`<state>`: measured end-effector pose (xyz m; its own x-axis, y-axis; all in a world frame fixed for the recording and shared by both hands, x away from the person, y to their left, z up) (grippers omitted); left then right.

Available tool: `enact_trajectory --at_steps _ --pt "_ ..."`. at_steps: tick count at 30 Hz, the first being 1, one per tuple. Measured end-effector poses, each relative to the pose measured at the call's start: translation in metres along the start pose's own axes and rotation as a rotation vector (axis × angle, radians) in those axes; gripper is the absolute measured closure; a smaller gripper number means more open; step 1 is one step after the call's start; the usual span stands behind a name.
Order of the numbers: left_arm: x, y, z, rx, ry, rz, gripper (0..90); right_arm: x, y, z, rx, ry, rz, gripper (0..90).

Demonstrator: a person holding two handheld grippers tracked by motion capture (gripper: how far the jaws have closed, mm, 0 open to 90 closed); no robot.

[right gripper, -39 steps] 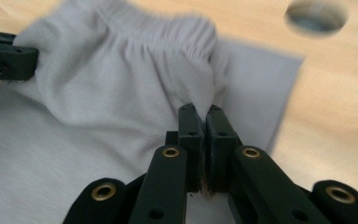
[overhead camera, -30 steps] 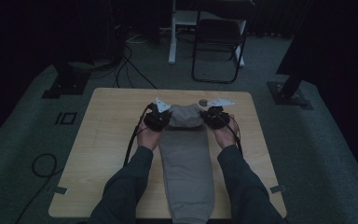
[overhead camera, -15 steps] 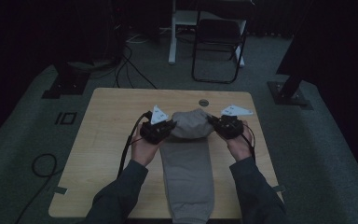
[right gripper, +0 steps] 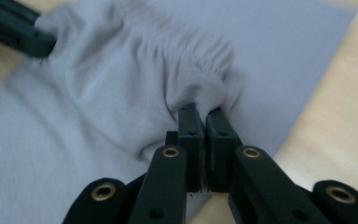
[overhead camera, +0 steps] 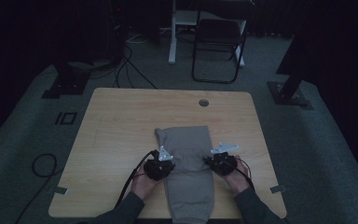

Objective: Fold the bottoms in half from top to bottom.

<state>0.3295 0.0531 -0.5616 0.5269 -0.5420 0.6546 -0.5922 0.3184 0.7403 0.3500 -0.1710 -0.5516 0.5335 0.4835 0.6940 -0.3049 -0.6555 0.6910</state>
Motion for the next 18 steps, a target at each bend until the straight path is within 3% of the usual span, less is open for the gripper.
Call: enact_trajectory --at_steps 5,7,18 --pt "-0.004 -0.007 0.001 0.007 -0.005 0.003 85.0 -0.015 -0.012 -0.001 0.022 -0.022 -0.032 87.8" --pt "-0.003 -0.008 0.0 0.027 -0.014 0.007 85.0 -0.014 -0.013 0.0 0.027 -0.035 -0.032 87.7" --pt "0.003 -0.023 -0.028 0.083 0.052 0.034 85.0 0.006 -0.033 0.018 0.017 -0.066 0.021 87.7"
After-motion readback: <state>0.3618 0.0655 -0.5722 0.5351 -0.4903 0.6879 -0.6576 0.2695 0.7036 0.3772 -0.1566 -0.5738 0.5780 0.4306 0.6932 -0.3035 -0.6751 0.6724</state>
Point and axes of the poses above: each handheld gripper's, and its own axes: y roughly backward along the jaws, x roughly out of its top, z roughly to its right, the point moved 4 cm from there along -y, roughly forward along the jaws, and after that the axes turned 14 degrees about x, right-handed, at the moved point
